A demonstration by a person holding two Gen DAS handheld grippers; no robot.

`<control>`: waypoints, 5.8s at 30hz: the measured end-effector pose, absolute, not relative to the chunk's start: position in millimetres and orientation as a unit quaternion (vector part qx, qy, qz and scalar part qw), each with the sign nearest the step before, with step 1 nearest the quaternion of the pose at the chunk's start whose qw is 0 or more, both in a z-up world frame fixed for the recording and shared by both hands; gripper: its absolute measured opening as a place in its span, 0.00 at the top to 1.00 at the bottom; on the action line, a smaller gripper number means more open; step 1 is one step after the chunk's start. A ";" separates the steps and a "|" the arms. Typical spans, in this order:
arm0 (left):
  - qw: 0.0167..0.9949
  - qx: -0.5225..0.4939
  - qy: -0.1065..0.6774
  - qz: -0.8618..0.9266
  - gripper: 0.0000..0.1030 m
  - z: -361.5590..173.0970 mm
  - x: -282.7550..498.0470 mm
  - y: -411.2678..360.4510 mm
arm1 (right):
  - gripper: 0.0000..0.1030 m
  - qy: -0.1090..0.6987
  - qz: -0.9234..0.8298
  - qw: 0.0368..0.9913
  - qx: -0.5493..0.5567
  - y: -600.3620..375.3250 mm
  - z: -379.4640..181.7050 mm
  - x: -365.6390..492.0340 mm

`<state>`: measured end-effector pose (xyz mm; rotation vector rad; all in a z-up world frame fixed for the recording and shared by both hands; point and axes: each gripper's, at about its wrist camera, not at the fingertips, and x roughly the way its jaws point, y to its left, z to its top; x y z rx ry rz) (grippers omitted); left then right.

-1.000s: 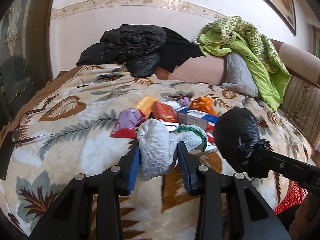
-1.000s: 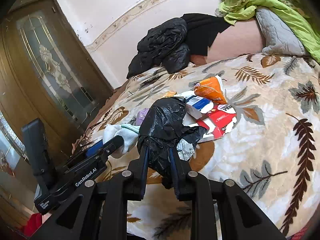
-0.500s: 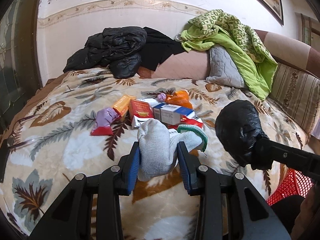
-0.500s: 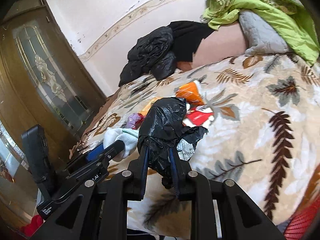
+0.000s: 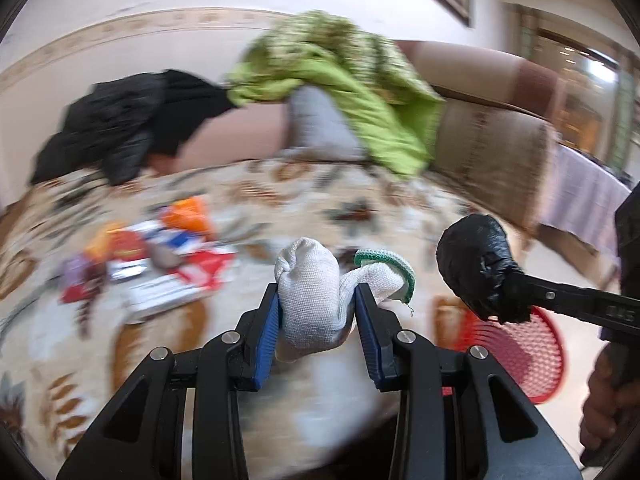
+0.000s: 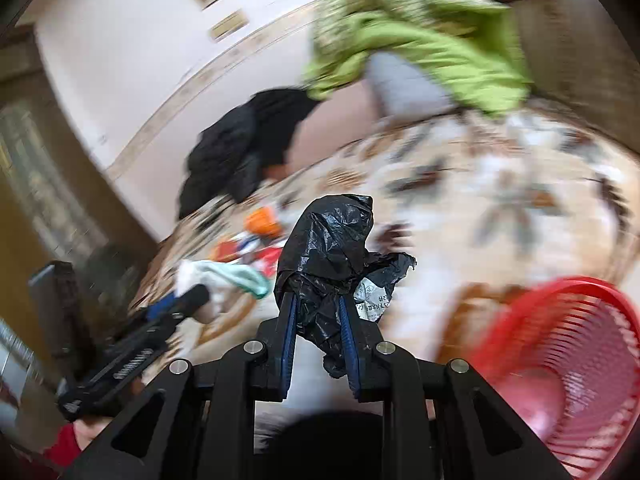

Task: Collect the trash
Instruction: 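Carry sock and black bag to the red wastebasket and open both tools, then grasp the purple-and-red wrapper with the left tool while the right tool grasps the blue-and-white box, then lift the purple wrapper and blue-and-white box off the bed with both tools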

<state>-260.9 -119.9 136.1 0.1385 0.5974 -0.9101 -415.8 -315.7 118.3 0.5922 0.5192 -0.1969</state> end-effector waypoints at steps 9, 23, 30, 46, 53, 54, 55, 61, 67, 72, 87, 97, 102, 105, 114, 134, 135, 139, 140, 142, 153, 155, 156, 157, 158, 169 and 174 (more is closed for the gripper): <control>0.751 0.110 0.336 -0.557 0.65 129.6 -333.3 -237.0 | 0.78 0.256 -0.214 0.880 0.338 -386.7 99.3 -519.4; 0.745 0.143 0.342 -0.554 0.34 121.2 -349.9 -260.8 | 0.43 0.256 -0.235 0.876 0.335 -404.5 96.6 -530.9; 0.786 0.124 0.342 -0.500 0.32 127.7 -309.6 -207.2 | 0.42 0.274 -0.167 0.894 0.312 -370.9 103.1 -477.5; 0.871 0.023 0.374 -0.317 0.32 103.4 -189.6 -36.3 | 0.41 0.343 -0.014 0.913 0.220 -261.8 109.4 -309.5; 0.889 -0.031 0.389 -0.241 0.32 86.0 -142.6 23.3 | 0.41 0.344 0.023 0.919 0.192 -221.2 116.1 -235.6; 0.890 -0.039 0.392 -0.232 0.32 83.3 -135.9 32.3 | 0.41 0.344 0.026 0.919 0.189 -216.1 116.0 -227.3; 0.891 -0.041 0.392 -0.227 0.32 81.8 -133.1 37.7 | 0.41 0.345 0.030 0.920 0.185 -210.0 115.9 -217.1; 0.902 -0.059 0.382 -0.192 0.29 90.0 -96.9 64.2 | 0.35 0.351 0.033 0.927 0.130 -180.6 113.1 -144.7; 0.900 -0.074 0.401 -0.154 0.25 88.5 -34.3 68.2 | 0.35 0.378 0.001 0.920 0.100 -178.9 96.6 -60.8; 0.892 -0.064 0.420 -0.152 0.25 69.3 3.5 55.6 | 0.40 0.406 -0.015 0.912 0.054 -168.7 66.6 -27.6; 0.895 -0.023 0.419 -0.153 0.61 46.6 22.2 43.9 | 0.68 0.387 0.037 0.919 0.055 -144.1 69.8 -51.4; 0.911 -0.057 0.377 -0.154 0.62 69.5 0.2 61.4 | 0.68 0.351 0.048 0.932 0.071 -141.0 85.9 -68.6; 0.926 -0.033 0.344 -0.154 0.62 83.6 -17.8 46.8 | 0.67 0.343 0.050 0.935 0.074 -141.1 88.2 -70.0; 0.931 -0.012 0.331 -0.155 0.62 87.4 -26.0 38.2 | 0.67 0.341 0.048 0.936 0.070 -138.8 88.3 -70.4; 0.938 0.029 0.315 -0.141 0.62 88.1 -30.2 28.2 | 0.67 0.336 0.043 0.939 0.064 -138.7 88.6 -71.3; 0.949 0.047 0.295 -0.101 0.62 90.0 -28.3 35.0 | 0.67 0.312 0.034 0.947 0.074 -145.1 92.9 -76.5; 0.949 0.047 0.295 -0.101 0.62 90.0 -28.5 35.1 | 0.67 0.312 0.034 0.946 0.076 -145.9 92.7 -76.8; 0.949 0.050 0.292 -0.104 0.62 91.2 -30.4 33.1 | 0.67 0.315 0.030 0.945 0.087 -149.9 91.8 -82.2; 0.949 0.051 0.291 -0.105 0.62 91.4 -31.4 32.2 | 0.67 0.316 0.026 0.944 0.092 -151.6 91.8 -84.9; 0.949 0.052 0.291 -0.109 0.62 91.4 -33.9 30.1 | 0.67 0.316 0.021 0.944 0.097 -153.8 92.3 -88.8; 0.943 0.047 0.298 -0.142 0.62 96.4 -50.9 22.3 | 0.67 0.311 0.005 0.942 0.124 -167.8 100.3 -116.8; 0.940 0.041 0.303 -0.150 0.62 100.1 -54.5 21.5 | 0.67 0.312 0.010 0.942 0.121 -164.6 102.9 -120.9; 0.940 0.041 0.303 -0.154 0.62 102.8 -57.7 20.4 | 0.67 0.311 0.013 0.943 0.117 -162.3 105.9 -124.3; 0.939 0.043 0.302 -0.158 0.62 105.7 -62.0 18.9 | 0.67 0.309 0.016 0.944 0.112 -160.8 109.1 -128.3; 0.939 0.045 0.301 -0.163 0.62 107.7 -65.2 17.2 | 0.67 0.307 0.017 0.945 0.108 -159.7 112.1 -132.0; 0.934 0.054 0.290 -0.201 0.62 145.8 -124.5 6.0 | 0.67 0.283 0.010 0.951 0.126 -174.7 148.1 -187.4; 0.931 0.062 0.290 -0.212 0.62 159.6 -159.5 5.8 | 0.67 0.285 0.008 0.947 0.146 -183.0 151.5 -219.1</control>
